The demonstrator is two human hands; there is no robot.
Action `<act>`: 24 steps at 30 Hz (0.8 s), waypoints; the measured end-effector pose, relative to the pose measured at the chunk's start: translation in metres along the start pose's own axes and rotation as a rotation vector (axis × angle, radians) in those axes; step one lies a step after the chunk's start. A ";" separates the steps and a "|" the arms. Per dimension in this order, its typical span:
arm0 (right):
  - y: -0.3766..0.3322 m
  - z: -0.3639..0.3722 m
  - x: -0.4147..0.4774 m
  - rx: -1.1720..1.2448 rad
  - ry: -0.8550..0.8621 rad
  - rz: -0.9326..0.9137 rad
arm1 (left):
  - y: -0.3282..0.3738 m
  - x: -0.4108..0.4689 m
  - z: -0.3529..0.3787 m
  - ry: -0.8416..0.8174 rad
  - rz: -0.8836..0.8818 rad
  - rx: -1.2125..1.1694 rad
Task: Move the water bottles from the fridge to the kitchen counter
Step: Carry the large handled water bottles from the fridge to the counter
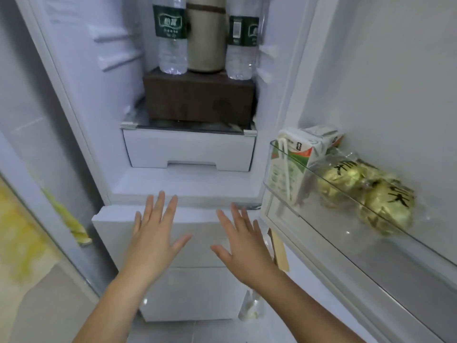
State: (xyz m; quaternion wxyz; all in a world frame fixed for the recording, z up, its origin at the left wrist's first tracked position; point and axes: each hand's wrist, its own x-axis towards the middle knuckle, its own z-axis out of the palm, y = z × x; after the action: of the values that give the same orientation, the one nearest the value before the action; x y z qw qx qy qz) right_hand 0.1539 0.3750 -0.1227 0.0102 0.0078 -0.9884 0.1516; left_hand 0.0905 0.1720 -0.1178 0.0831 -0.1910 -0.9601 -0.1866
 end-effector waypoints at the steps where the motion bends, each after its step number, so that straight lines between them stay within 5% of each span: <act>1: -0.005 -0.005 0.016 0.004 0.018 -0.002 | -0.009 0.016 -0.006 0.030 0.003 -0.016; 13: -0.067 -0.088 0.226 -0.006 0.328 0.080 | -0.064 0.241 -0.084 0.229 0.271 -0.187; 19: -0.057 -0.143 0.313 -0.090 0.454 0.164 | -0.052 0.342 -0.109 0.308 0.170 -0.203; 24: -0.033 -0.167 0.356 -0.244 0.387 0.215 | -0.044 0.398 -0.126 0.400 -0.017 -0.084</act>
State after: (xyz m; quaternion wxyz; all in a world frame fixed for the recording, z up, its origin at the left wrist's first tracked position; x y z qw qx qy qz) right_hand -0.1983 0.3893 0.0547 0.1841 -0.1280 -0.9741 0.0303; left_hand -0.2789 0.2188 0.0753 0.2625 -0.1451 -0.9174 -0.2614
